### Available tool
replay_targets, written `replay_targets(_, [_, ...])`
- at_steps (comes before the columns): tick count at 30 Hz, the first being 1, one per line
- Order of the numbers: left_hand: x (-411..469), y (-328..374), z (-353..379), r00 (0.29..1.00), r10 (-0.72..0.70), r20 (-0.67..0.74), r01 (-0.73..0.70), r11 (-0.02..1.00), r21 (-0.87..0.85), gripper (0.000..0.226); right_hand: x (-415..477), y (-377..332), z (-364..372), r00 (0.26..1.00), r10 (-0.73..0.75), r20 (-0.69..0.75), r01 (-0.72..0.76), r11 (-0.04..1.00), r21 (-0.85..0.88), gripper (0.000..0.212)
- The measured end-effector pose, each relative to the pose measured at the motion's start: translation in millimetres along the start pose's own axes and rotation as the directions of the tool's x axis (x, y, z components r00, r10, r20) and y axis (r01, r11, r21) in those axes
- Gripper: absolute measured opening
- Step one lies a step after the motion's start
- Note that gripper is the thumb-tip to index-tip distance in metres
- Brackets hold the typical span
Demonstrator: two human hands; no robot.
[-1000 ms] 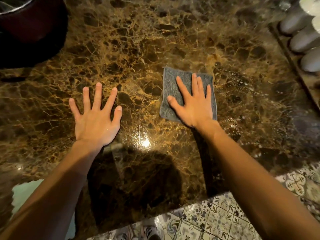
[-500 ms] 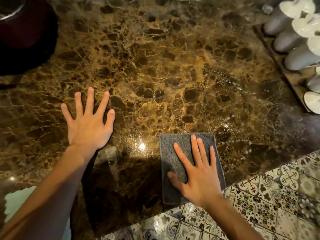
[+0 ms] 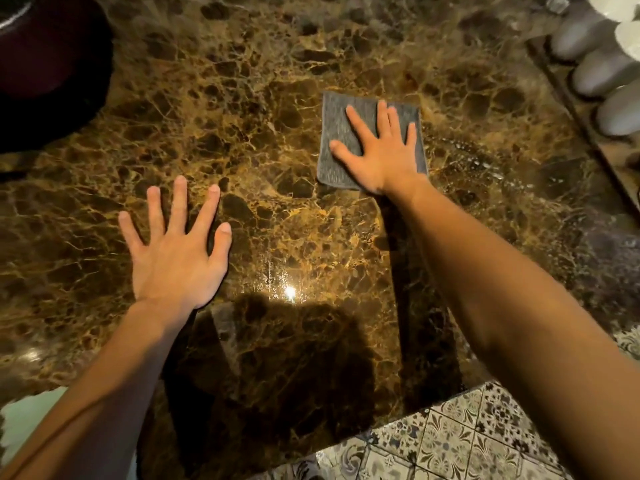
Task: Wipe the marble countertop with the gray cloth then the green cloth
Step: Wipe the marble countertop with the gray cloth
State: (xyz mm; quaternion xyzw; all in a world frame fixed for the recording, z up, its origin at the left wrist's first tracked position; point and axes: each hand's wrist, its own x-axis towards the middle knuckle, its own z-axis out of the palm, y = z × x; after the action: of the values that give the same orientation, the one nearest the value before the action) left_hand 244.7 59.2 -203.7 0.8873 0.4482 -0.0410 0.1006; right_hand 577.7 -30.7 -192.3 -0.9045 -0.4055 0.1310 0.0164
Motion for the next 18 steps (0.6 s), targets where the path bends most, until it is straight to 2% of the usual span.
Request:
replay_targets(4, [0.8, -0.4, 1.1, 1.0, 0.003, -0.013, -0.003, 1.0, 0.002, 0.058, 17.0, -0.3, -3.7, 1.0, 0.014, -0.013, -0.015, 1.0, -0.011, 0.085])
replay_targets(9, [0.5, 0.1, 1.5, 1.0, -0.005, -0.013, 0.005, 1.0, 0.006, 0.058, -3.3, -1.3, 0.3, 1.0, 0.008, -0.019, -0.008, 1.0, 0.012, 0.085])
replay_targets(18, [0.1, 1.3, -1.6, 1.0, -0.012, 0.01, 0.012, 1.0, 0.001, 0.059, -174.3, 0.7, 39.8, 0.996, -0.077, -0.035, 0.077, 0.997, 0.004, 0.078])
